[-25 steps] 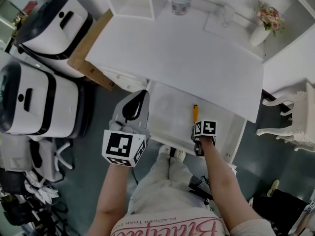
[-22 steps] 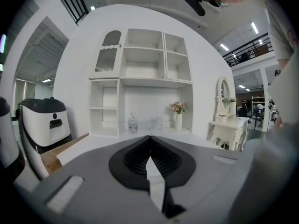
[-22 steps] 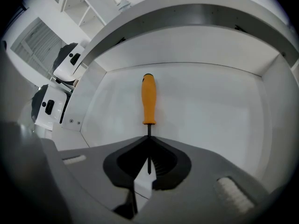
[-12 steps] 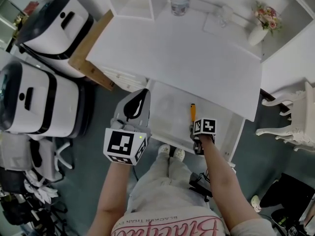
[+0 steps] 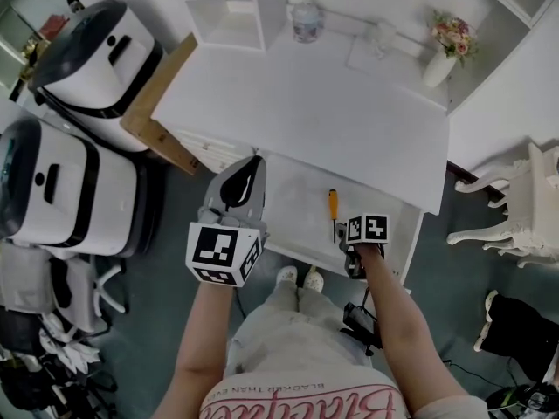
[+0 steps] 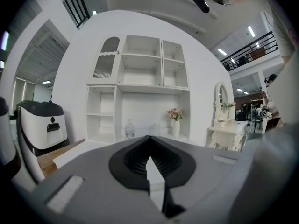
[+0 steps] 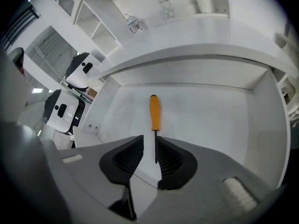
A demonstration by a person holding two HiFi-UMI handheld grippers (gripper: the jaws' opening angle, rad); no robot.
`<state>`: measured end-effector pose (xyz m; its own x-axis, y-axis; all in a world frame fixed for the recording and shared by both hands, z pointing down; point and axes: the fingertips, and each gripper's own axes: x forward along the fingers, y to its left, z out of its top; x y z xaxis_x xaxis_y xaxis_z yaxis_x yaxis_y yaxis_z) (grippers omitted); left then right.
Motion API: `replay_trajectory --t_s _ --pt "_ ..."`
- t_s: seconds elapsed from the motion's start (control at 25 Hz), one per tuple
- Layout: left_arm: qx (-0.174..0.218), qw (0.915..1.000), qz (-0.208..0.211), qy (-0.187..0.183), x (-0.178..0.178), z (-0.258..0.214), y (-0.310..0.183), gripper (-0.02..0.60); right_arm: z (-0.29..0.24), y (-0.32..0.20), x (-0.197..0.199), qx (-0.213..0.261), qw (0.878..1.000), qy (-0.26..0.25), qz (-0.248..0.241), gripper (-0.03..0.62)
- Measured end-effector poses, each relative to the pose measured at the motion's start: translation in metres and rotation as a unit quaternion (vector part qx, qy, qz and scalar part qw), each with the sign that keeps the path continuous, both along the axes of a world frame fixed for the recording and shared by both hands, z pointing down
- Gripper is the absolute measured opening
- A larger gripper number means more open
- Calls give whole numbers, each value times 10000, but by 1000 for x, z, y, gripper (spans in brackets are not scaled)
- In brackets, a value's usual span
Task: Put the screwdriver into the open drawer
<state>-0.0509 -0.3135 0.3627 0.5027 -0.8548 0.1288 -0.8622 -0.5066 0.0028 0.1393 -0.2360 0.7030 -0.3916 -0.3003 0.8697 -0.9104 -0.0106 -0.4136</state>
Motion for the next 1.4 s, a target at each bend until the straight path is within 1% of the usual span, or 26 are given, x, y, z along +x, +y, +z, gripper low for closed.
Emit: replay_trajectory --t_s 0.12,0.2,0.32,0.6,0.92,1.16,1.4 --pt "27 10000 77 8 5 -4 3 -2 -16 -1 5 154 9998 84 -42 53" --pt "47 9999 145 -1 9 -6 6 -2 -29 -2 8 326 9990 256 -159 5" --pt "113 9998 175 50 10 -11 9 -2 -51 -9 5 669 9969 307 -280 2" --pt "346 9990 236 143 10 -30 10 -2 -108 -25 4 1422 9895 157 -210 2" --pt "546 9979 250 230 10 -44 10 -2 -154 -29 15 2004 9794 155 -182 2" --pt "739 9965 265 301 14 -57 7 -2 -194 -33 22 2558 9661 272 -232 2" --pt "880 9950 286 378 18 -69 4 -2 -243 -36 24 3259 9426 618 -393 2"
